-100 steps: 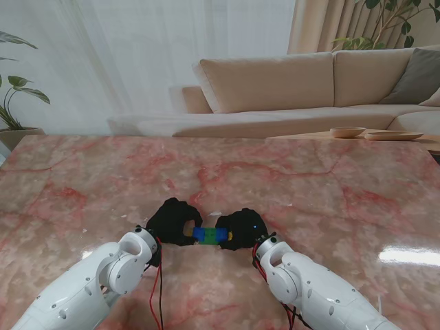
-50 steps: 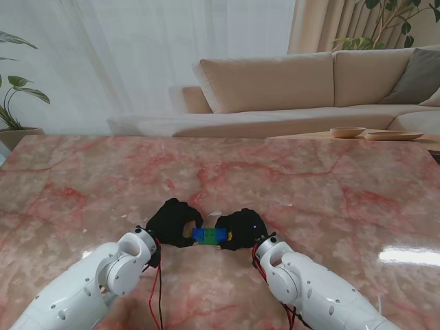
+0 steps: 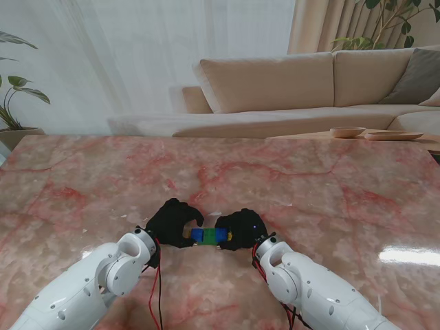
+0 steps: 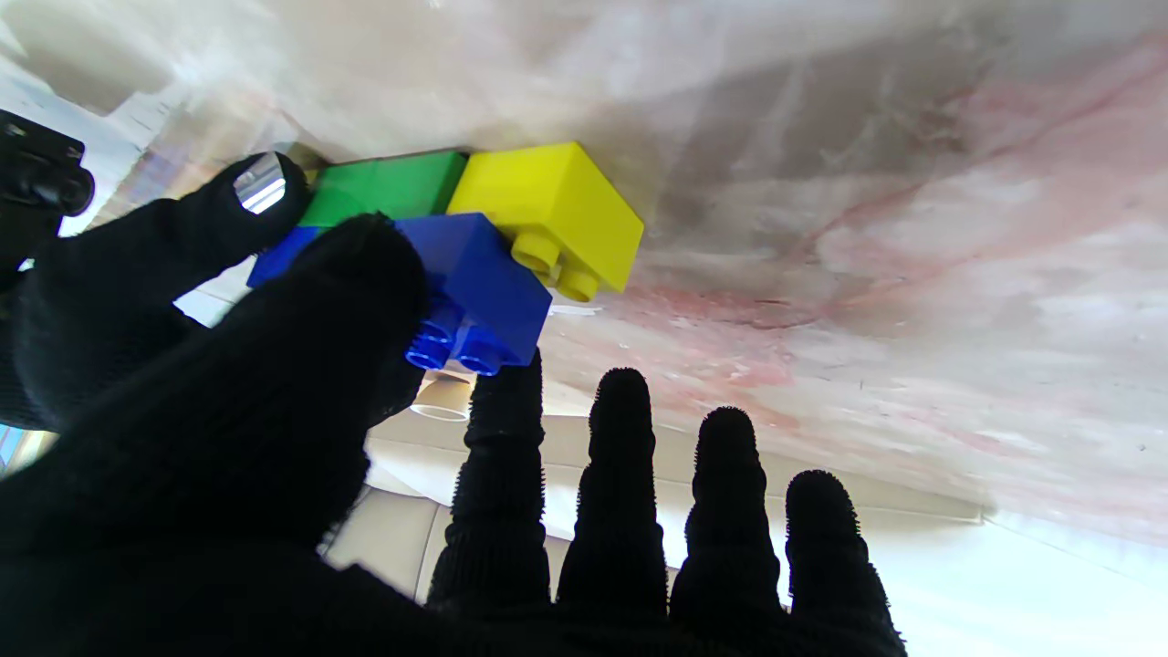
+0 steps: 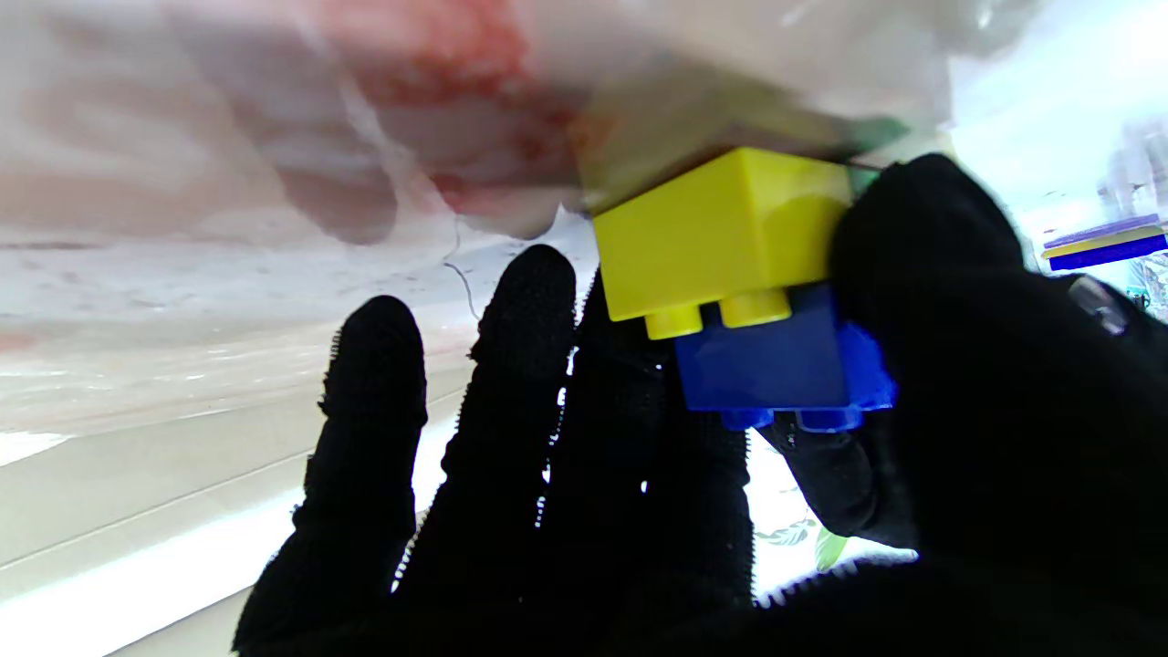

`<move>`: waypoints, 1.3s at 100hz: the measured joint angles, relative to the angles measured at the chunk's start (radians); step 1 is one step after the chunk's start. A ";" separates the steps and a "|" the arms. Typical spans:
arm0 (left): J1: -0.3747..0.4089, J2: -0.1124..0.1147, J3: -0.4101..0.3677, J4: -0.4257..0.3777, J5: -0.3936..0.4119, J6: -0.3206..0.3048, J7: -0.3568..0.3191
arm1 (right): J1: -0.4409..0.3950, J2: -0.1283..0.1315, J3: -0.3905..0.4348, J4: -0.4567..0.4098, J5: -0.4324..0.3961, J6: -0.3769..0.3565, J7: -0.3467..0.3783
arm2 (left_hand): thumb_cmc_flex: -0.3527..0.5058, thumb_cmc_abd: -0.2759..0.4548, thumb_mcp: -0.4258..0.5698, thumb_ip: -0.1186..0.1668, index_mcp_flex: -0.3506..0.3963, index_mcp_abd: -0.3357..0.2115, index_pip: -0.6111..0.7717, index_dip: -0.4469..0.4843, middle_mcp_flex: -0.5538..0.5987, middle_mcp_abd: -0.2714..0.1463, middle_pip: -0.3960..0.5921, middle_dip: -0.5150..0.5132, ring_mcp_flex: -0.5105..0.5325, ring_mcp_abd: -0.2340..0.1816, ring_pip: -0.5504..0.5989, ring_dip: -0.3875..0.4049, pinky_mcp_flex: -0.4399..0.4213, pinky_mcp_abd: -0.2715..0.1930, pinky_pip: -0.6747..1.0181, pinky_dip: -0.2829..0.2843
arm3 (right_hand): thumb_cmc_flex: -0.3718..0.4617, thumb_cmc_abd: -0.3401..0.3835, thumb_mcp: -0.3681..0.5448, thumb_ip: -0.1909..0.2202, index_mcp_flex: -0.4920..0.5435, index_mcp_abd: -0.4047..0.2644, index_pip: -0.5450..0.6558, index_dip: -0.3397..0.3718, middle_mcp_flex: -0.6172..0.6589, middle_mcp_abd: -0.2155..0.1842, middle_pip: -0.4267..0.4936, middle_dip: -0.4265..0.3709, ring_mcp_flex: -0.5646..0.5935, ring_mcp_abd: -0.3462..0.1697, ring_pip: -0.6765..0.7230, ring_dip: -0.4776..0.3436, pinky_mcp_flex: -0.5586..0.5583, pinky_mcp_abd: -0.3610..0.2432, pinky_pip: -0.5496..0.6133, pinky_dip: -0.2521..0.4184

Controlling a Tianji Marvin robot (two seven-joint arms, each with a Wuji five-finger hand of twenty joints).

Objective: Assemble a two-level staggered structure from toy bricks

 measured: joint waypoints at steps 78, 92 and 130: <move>-0.013 -0.007 0.000 0.029 -0.029 -0.036 0.019 | 0.001 -0.001 -0.001 0.001 0.003 -0.001 0.001 | 0.001 0.050 0.000 0.023 0.000 0.101 -0.317 -0.316 -0.014 0.000 0.000 0.000 0.000 0.000 0.000 0.000 0.000 0.000 -0.028 0.026 | 0.000 0.000 0.000 0.000 0.000 0.000 0.000 0.000 0.000 0.000 0.003 0.000 0.000 0.000 0.000 0.000 0.000 0.000 0.000 0.000; -0.010 -0.007 -0.005 0.027 -0.029 -0.029 0.012 | 0.002 -0.001 -0.002 0.001 0.003 -0.002 0.002 | 0.000 0.041 -0.001 0.023 0.004 0.173 -0.501 -0.482 -0.035 0.001 -0.001 0.000 0.000 0.000 0.000 0.000 0.000 0.000 -0.040 0.027 | 0.000 0.000 0.000 0.000 0.000 0.000 0.000 0.000 0.000 0.000 0.004 0.000 0.000 0.000 0.000 0.000 0.000 0.000 0.000 0.000; -0.006 -0.006 -0.006 0.018 -0.023 -0.005 0.003 | 0.002 -0.001 -0.001 0.000 0.003 -0.004 0.004 | 0.000 0.041 -0.001 0.023 0.055 0.094 -0.067 -0.167 -0.019 0.002 0.002 0.001 0.000 0.000 0.000 0.000 0.000 0.000 -0.040 0.039 | 0.000 0.000 0.000 0.000 0.000 0.000 0.000 0.000 0.000 0.000 0.004 0.000 0.000 0.000 0.000 0.000 0.000 0.000 0.000 0.000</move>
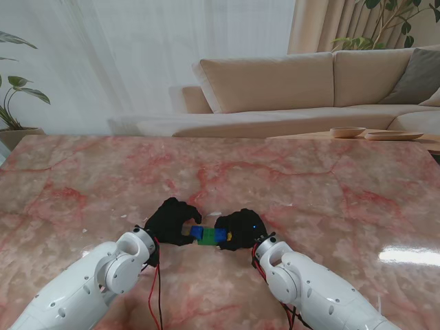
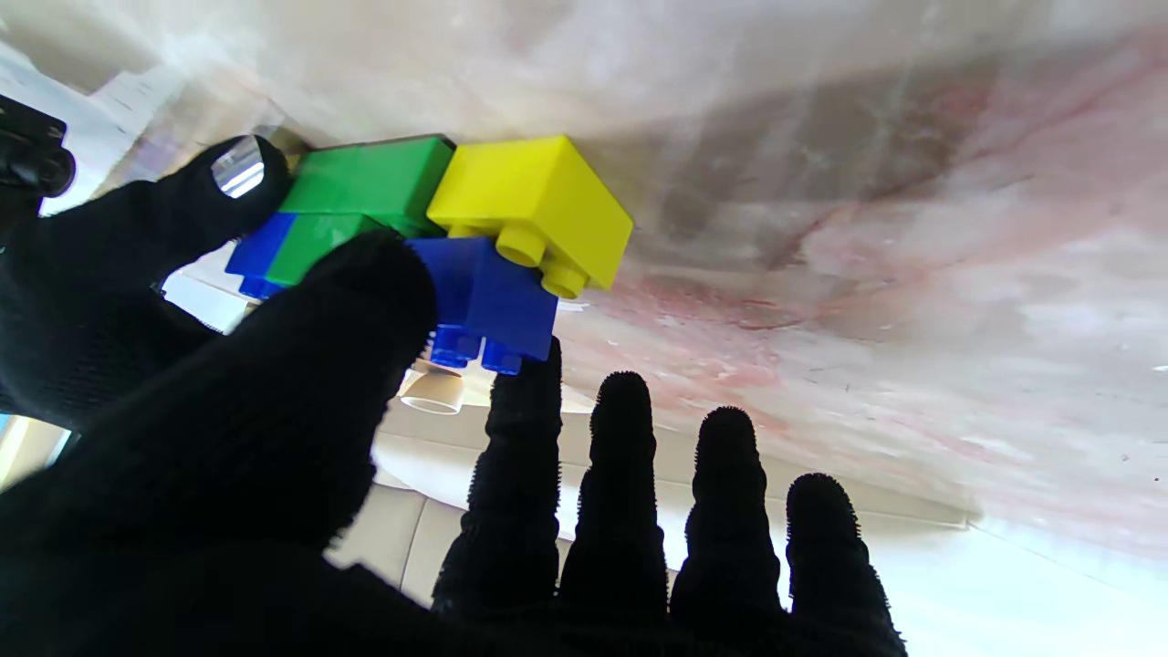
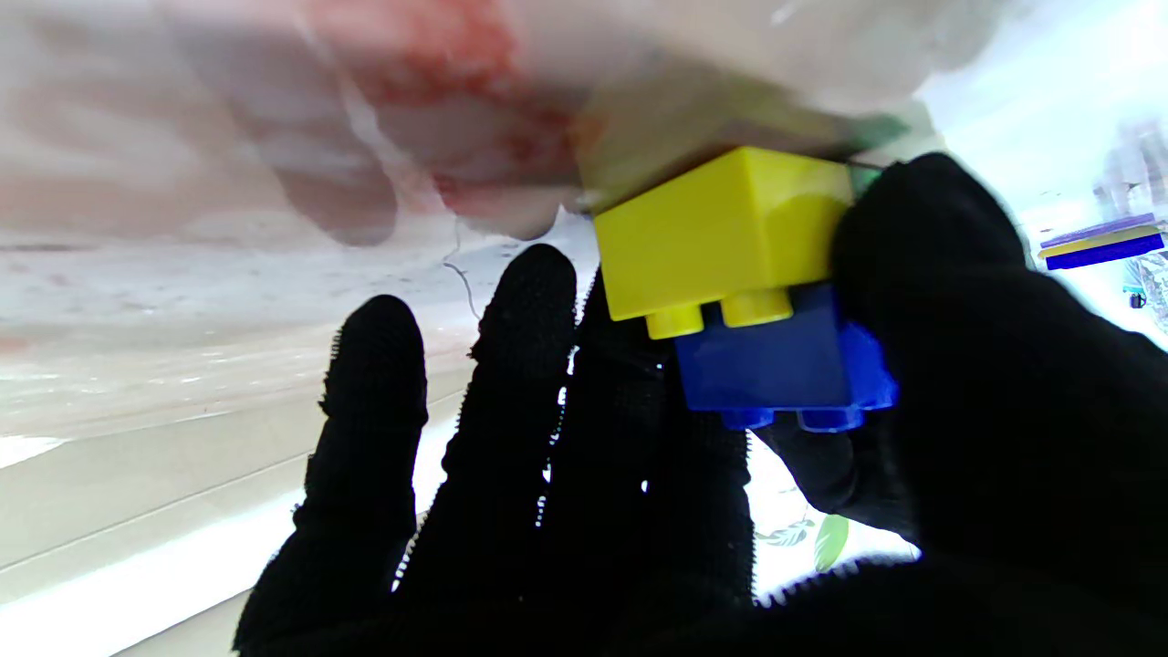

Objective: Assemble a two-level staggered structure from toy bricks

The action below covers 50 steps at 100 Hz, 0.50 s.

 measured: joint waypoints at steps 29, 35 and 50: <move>0.000 -0.001 0.002 0.003 0.001 -0.004 0.019 | 0.000 0.000 -0.001 0.001 0.000 -0.002 -0.001 | 0.000 0.012 0.000 0.000 0.015 -0.046 0.096 0.108 0.022 0.000 0.008 0.010 0.000 0.000 0.000 0.000 0.000 0.000 0.000 0.000 | 0.000 0.000 0.000 0.000 0.000 0.000 0.000 0.000 0.000 0.000 0.000 0.000 0.000 0.000 0.000 0.000 0.000 0.000 0.000 0.000; -0.001 -0.001 0.002 0.004 0.001 -0.008 0.021 | 0.001 0.000 -0.001 0.001 0.000 -0.002 -0.001 | 0.000 0.012 0.000 0.000 0.025 -0.053 0.107 0.121 0.022 0.000 0.008 0.010 0.000 0.000 0.000 0.000 0.000 0.000 0.000 0.000 | 0.000 0.000 0.000 0.000 0.000 0.000 0.000 0.000 0.000 0.000 0.000 0.000 0.000 0.000 0.000 0.000 0.000 0.000 0.000 0.000; -0.003 -0.001 0.004 0.008 0.001 -0.020 0.021 | 0.001 0.000 -0.001 0.001 0.001 -0.003 -0.001 | 0.000 0.009 0.000 -0.011 0.047 -0.070 0.120 0.143 0.022 0.000 0.008 0.010 0.000 0.000 0.000 0.000 0.000 0.000 0.000 0.000 | 0.000 0.000 0.000 0.000 0.000 0.000 0.000 0.000 0.000 0.000 0.000 0.000 0.000 0.000 0.000 0.000 0.000 0.000 0.000 0.000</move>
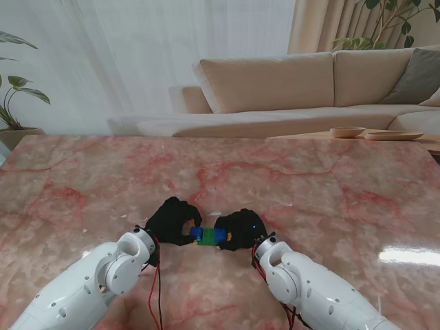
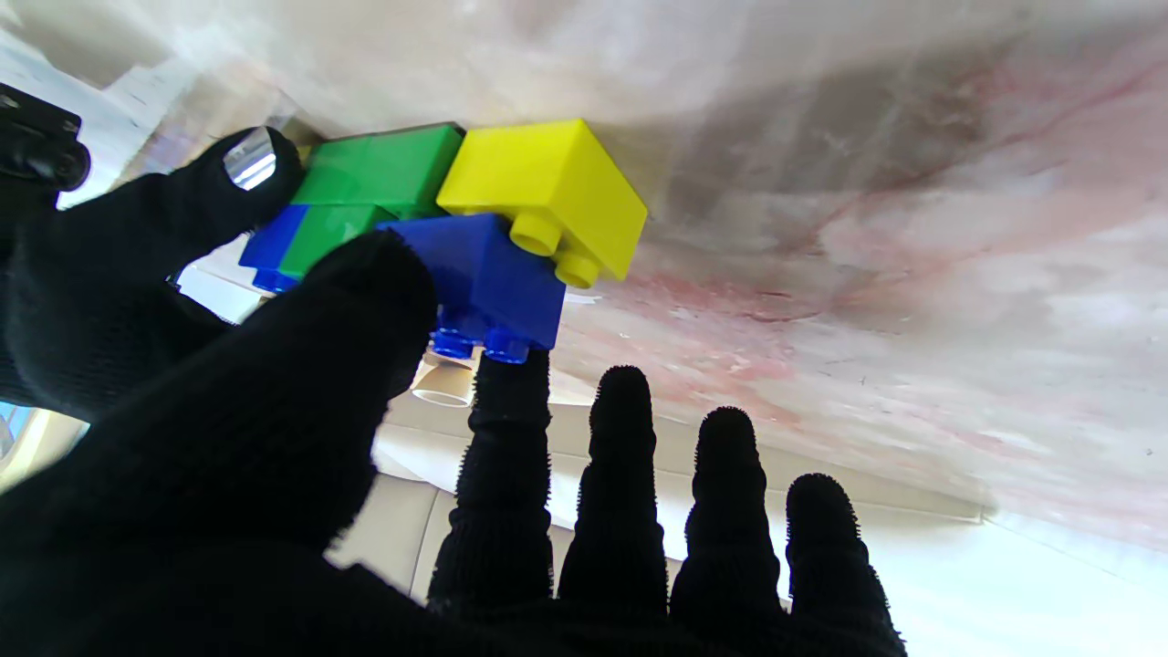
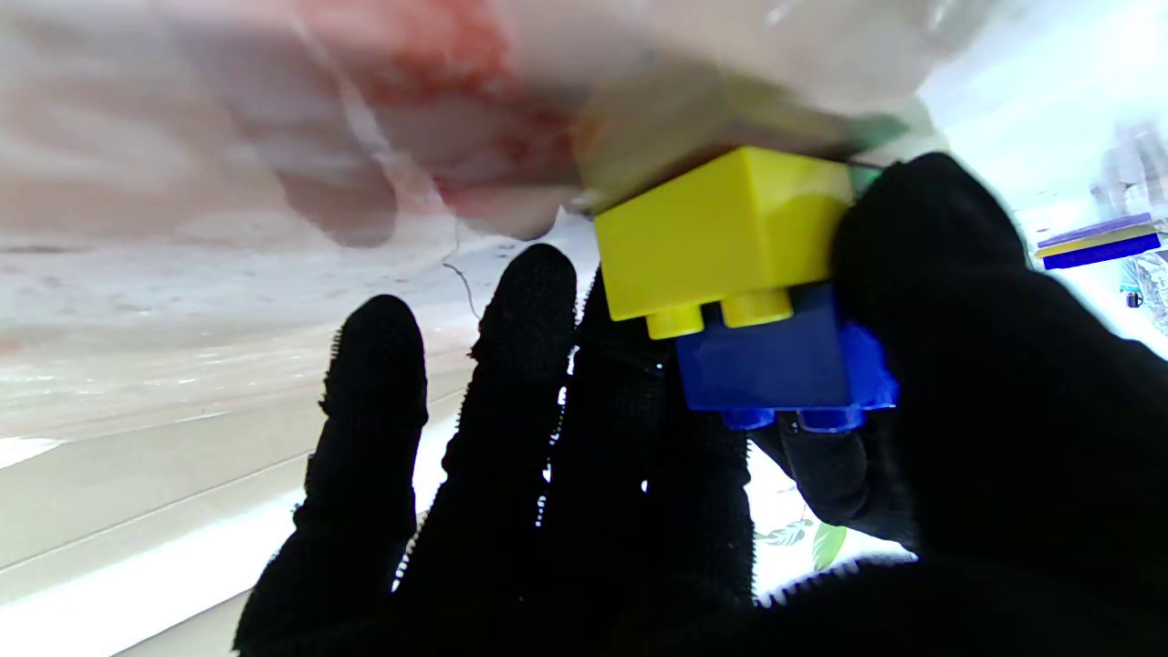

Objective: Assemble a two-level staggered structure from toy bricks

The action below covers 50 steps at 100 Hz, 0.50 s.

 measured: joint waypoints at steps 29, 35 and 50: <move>-0.001 0.000 0.002 -0.001 0.000 -0.002 -0.004 | 0.000 0.000 0.001 -0.001 0.001 0.000 0.002 | 0.001 -0.010 -0.023 -0.034 0.024 -0.013 0.011 0.008 0.027 0.000 0.002 0.000 0.000 0.000 0.000 0.000 0.000 0.000 0.000 0.000 | 0.000 0.000 0.000 0.000 0.000 0.000 0.000 0.000 0.000 0.000 0.000 0.000 0.000 0.000 0.000 0.000 0.000 0.000 0.000 0.000; -0.001 0.000 0.004 -0.001 0.000 -0.002 -0.004 | 0.000 0.000 0.001 -0.001 0.001 0.000 0.002 | 0.000 -0.010 -0.022 -0.012 0.022 -0.013 -0.002 0.000 0.027 0.000 0.002 0.000 0.000 0.000 0.000 0.000 0.000 0.000 0.000 0.000 | 0.000 0.000 0.000 0.000 0.000 0.000 0.000 0.000 0.000 0.000 0.000 0.000 0.000 0.000 0.000 0.000 0.000 0.000 0.000 0.000; -0.002 0.000 0.005 0.001 -0.002 -0.005 -0.005 | 0.000 0.000 0.001 -0.001 0.001 0.000 0.002 | 0.009 -0.001 -0.022 -0.012 -0.018 0.000 -0.076 -0.036 0.021 0.000 0.002 0.000 0.000 0.000 0.000 0.000 0.000 0.000 -0.010 0.000 | 0.000 0.000 0.000 0.000 0.000 0.000 0.000 0.000 0.000 0.000 0.000 0.000 0.000 0.000 0.000 0.000 0.000 0.000 0.000 0.000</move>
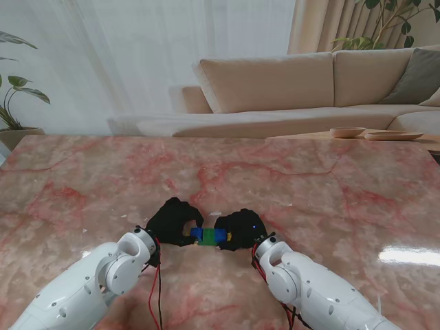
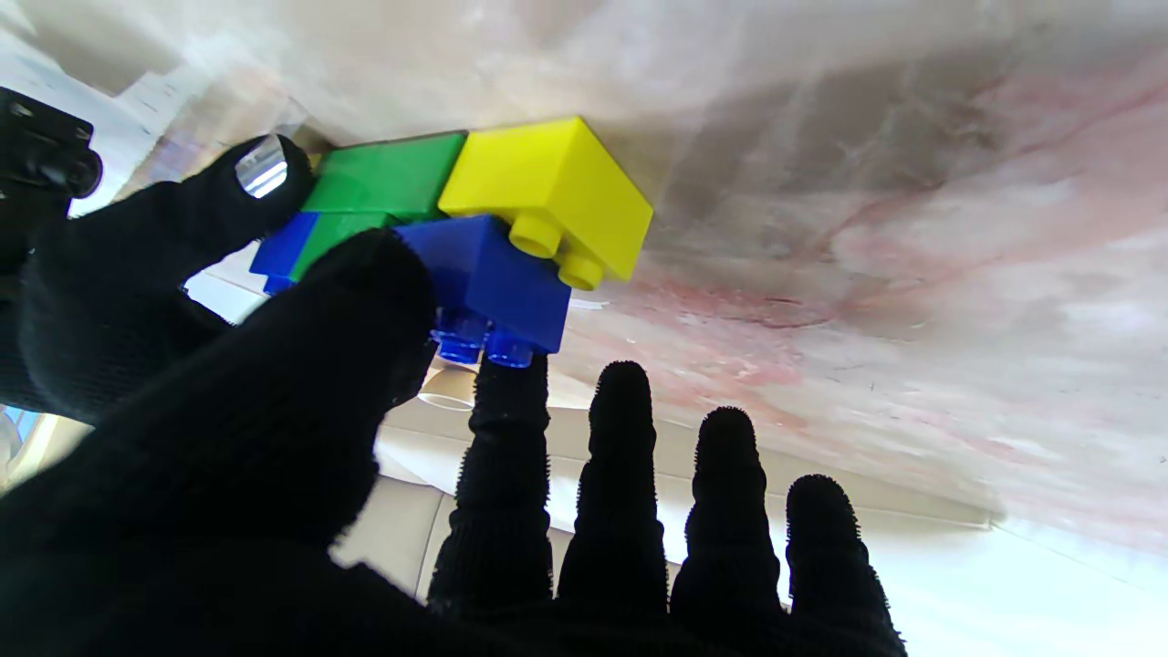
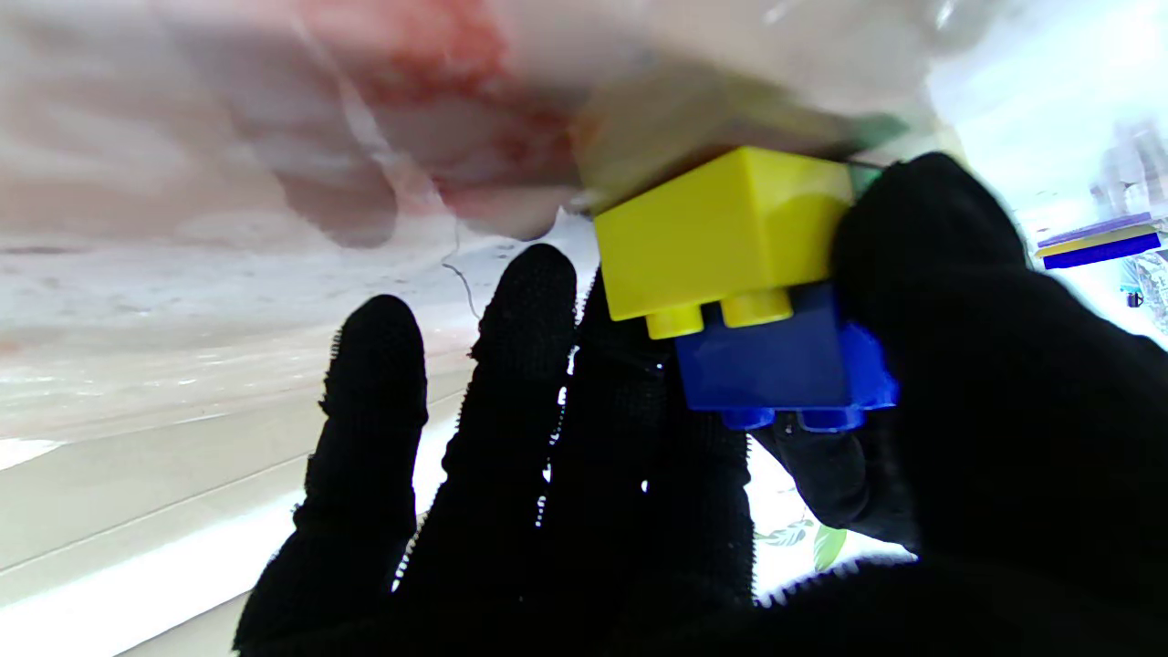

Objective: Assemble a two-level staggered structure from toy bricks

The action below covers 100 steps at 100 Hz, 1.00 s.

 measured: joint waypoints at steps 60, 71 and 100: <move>0.059 -0.009 -0.094 -0.054 -0.092 -0.042 -0.027 | 0.000 0.000 0.000 0.000 -0.002 0.000 -0.001 | -0.066 -0.015 -0.043 0.002 -0.013 0.072 -0.254 -0.295 -0.043 -0.002 -0.021 -0.027 0.000 0.000 -0.024 -0.004 0.000 0.000 -0.023 -0.045 | 0.000 0.000 0.000 0.000 0.000 0.000 0.000 0.000 0.000 0.000 0.000 0.000 0.000 0.000 0.000 0.000 0.000 0.000 0.000 0.000; 0.070 -0.015 -0.103 -0.054 -0.115 -0.041 0.018 | 0.000 0.000 0.000 0.000 -0.003 0.000 -0.001 | -0.065 -0.007 -0.041 0.023 0.063 0.049 -0.198 -0.285 0.073 -0.011 0.013 -0.004 0.104 0.001 0.025 0.041 0.009 0.009 0.065 0.017 | 0.000 0.000 0.000 0.000 0.000 0.000 0.000 0.000 0.000 0.000 0.000 0.000 0.000 0.000 0.000 0.000 0.000 0.000 0.000 0.000; 0.076 -0.027 -0.103 -0.044 -0.075 -0.041 0.089 | 0.000 0.000 -0.003 0.000 -0.004 0.000 -0.003 | 0.090 -0.063 -0.043 -0.031 0.311 -0.194 0.188 -0.235 0.527 -0.076 0.084 0.368 0.457 0.019 0.248 0.277 0.039 0.039 0.601 -0.025 | 0.000 0.000 0.000 0.000 0.000 0.000 0.000 0.000 0.000 0.000 0.000 0.000 0.000 0.000 0.000 0.000 0.000 0.000 0.000 0.000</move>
